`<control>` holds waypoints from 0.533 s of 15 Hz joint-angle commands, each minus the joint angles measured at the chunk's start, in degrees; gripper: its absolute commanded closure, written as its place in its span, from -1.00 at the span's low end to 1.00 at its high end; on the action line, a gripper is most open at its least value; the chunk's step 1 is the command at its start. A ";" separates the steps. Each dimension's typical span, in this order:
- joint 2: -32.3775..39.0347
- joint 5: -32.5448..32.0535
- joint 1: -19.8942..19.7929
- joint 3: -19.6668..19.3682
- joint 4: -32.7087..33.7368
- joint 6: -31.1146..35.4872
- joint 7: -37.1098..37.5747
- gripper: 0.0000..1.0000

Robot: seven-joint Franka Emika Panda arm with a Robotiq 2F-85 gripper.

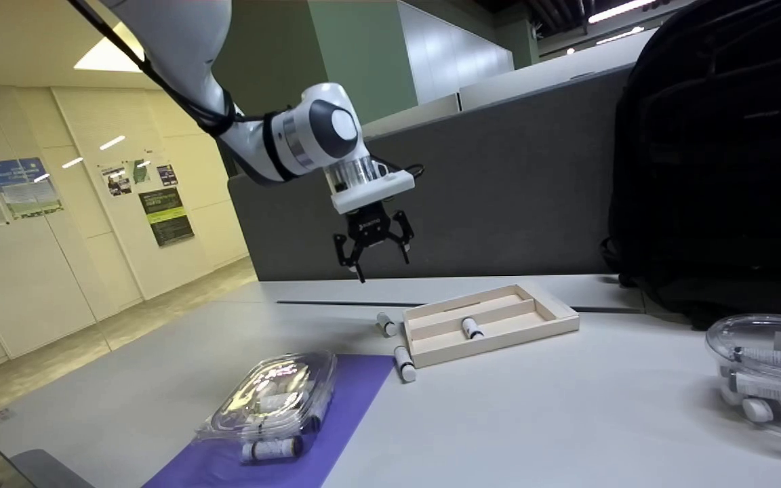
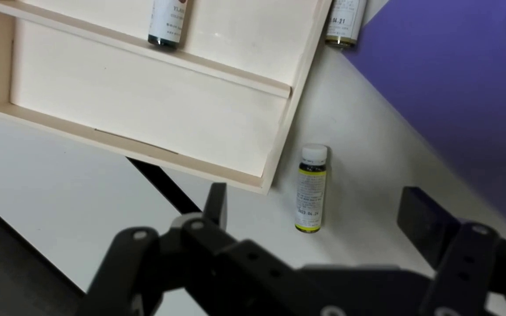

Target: Put one bottle on the wooden object

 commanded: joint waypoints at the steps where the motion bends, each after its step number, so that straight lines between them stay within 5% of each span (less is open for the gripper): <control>1: 4.36 -1.71 1.85 -0.85 2.75 2.34 2.39 -1.00; 8: 13.06 -0.79 2.39 0.52 8.24 6.51 1.13 -1.00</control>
